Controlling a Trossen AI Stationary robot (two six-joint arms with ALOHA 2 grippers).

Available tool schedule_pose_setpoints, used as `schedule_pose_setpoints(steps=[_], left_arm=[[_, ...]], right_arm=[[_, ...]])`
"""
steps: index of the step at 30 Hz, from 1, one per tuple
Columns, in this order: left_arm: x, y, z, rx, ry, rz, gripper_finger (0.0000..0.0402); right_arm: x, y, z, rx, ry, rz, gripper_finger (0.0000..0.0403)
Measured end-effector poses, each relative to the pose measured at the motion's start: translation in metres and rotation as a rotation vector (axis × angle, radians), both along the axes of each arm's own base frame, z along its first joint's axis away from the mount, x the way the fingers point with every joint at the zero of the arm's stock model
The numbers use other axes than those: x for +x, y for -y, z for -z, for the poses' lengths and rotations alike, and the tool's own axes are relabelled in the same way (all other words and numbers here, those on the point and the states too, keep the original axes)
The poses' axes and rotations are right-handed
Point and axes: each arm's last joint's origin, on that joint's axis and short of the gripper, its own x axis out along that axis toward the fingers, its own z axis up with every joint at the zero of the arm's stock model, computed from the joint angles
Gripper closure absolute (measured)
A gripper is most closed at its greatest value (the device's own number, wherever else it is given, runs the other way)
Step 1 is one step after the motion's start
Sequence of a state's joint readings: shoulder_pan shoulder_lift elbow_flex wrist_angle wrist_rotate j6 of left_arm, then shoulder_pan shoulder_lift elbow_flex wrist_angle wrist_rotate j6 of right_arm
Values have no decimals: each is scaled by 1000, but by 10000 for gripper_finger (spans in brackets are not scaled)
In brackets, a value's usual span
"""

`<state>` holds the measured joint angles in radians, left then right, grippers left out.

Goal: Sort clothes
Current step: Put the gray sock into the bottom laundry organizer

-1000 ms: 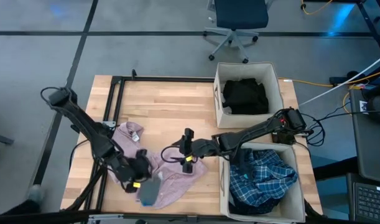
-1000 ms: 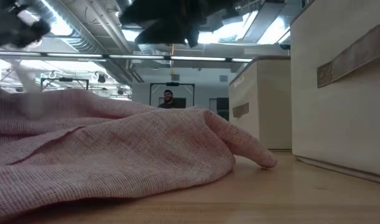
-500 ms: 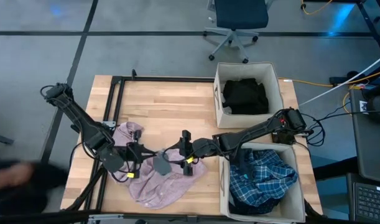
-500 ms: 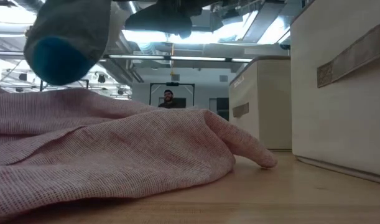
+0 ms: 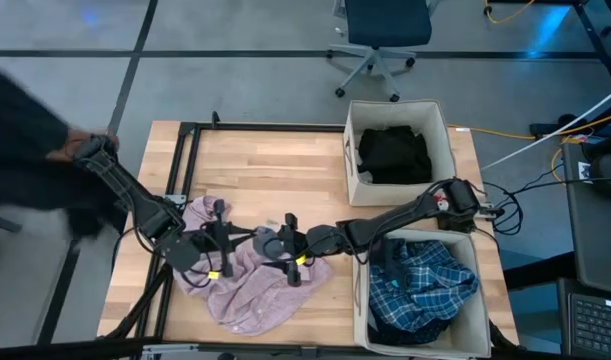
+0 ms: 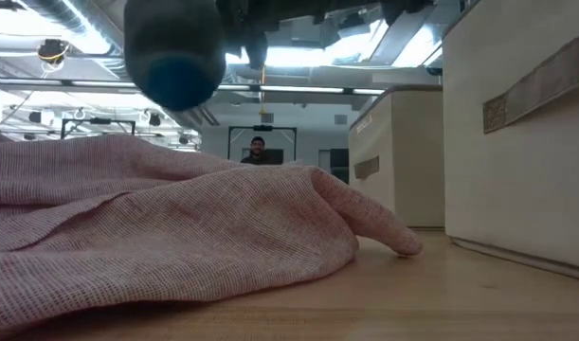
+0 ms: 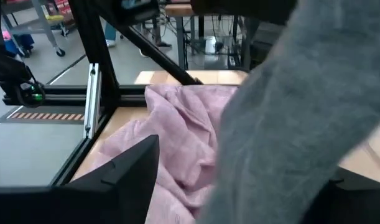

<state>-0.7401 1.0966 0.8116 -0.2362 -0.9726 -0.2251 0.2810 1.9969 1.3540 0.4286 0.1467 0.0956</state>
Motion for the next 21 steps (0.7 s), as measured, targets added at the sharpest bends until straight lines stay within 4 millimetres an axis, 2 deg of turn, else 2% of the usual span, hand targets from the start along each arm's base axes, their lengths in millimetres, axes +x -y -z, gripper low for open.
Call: schedule_pose_setpoints(steps=[3,6,13,15,19,21], left_arm=[[3,-2,1,-2,0,-15,397],[3,-2,0,1,-2,-3,398],[4,-1,0,-17,5,-1,399],[4,-1,0,-52,15,-11,396],[4,-2,1,-113,21,-26,379],[4,-2,1,-108,17,-26,365]], right_arm=[[3,0,3,-3,28,4,144],[3,1,4,-34,29,45,189],[3,1,5,-104,26,22,377],[3,1,6,-115,20,31,388],[1,1,3,-117,11,30,375],[-1,2,-2,-125,0,44,387]])
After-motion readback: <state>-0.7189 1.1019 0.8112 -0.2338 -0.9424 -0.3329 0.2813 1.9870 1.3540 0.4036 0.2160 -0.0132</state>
